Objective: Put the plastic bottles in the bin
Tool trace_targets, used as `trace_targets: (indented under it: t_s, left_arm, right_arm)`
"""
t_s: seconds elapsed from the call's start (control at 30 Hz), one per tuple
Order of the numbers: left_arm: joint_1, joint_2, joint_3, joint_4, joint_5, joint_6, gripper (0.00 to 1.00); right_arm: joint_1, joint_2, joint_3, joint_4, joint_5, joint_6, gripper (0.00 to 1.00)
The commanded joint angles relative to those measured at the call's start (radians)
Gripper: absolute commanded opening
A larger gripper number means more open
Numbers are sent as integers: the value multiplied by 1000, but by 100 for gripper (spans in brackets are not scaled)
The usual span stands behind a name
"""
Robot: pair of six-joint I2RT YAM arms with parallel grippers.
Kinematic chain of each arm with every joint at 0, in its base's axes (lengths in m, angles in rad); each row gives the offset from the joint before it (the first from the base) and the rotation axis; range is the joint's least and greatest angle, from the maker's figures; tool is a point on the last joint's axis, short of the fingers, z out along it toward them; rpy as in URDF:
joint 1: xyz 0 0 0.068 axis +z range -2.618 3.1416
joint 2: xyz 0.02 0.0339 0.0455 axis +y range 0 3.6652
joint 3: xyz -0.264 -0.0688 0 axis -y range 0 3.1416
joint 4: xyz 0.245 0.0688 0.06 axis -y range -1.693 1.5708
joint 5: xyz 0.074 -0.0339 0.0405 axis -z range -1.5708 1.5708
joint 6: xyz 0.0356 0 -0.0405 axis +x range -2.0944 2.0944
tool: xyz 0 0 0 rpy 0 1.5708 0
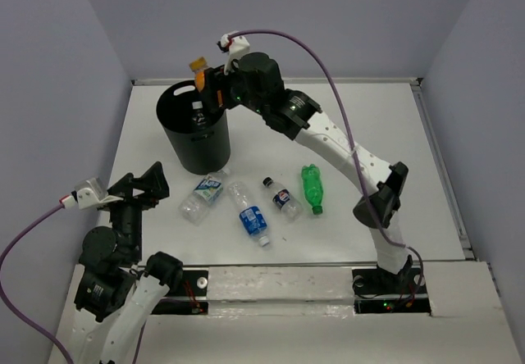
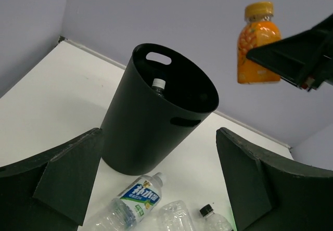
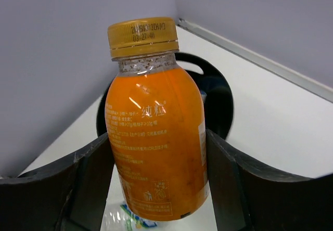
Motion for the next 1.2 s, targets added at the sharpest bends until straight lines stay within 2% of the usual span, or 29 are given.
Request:
trace_targets:
  t_s: [0.0, 0.1, 0.17, 0.2, 0.3, 0.47, 0.6, 0.63, 0.67, 0.7, 0.77, 0.87, 1.0, 1.17]
  left_arm:
    - [-1, -6, 22, 26, -30, -1, 99]
    - [0, -23, 18, 28, -24, -3, 99]
    - [2, -19, 19, 29, -22, -1, 99]
    - [1, -14, 18, 35, -16, 2, 99]
    - [0, -13, 16, 39, -13, 5, 99]
    - [2, -20, 16, 29, -16, 2, 99]
    - [4, -19, 13, 34, -10, 6, 99]
    - [2, -22, 13, 32, -7, 6, 99]
    - [4, -29, 12, 32, -3, 5, 99]
    - [2, -32, 10, 37, 2, 6, 99]
    - [2, -42, 9, 40, 7, 8, 99]
    - [1, -60, 9, 37, 16, 3, 99]
    - [0, -68, 7, 39, 24, 3, 99]
    - [-1, -65, 7, 39, 30, 5, 99]
  right_arm:
    - [19, 138, 220, 86, -121, -23, 48]
    - [20, 180, 226, 131, -132, 13, 50]
    - [20, 190, 192, 160, -121, 28, 58]
    - [20, 196, 192, 169, -132, 29, 75]
    - [30, 216, 209, 168, -143, 23, 95]
    - [30, 125, 131, 169, -100, 2, 97]
    - [30, -84, -171, 174, 70, -29, 92]
    - [17, -133, -348, 174, 105, -24, 89]
    - [4, -235, -440, 175, 145, 9, 87]
    - [-29, -286, -622, 174, 152, 26, 83]
    - [-68, -413, -780, 165, 172, 87, 82]
    - [-151, -497, -984, 79, 189, 163, 81]
    - [-229, -561, -1125, -22, 161, 194, 86]
    - [-252, -486, -1168, -79, 150, 184, 93]
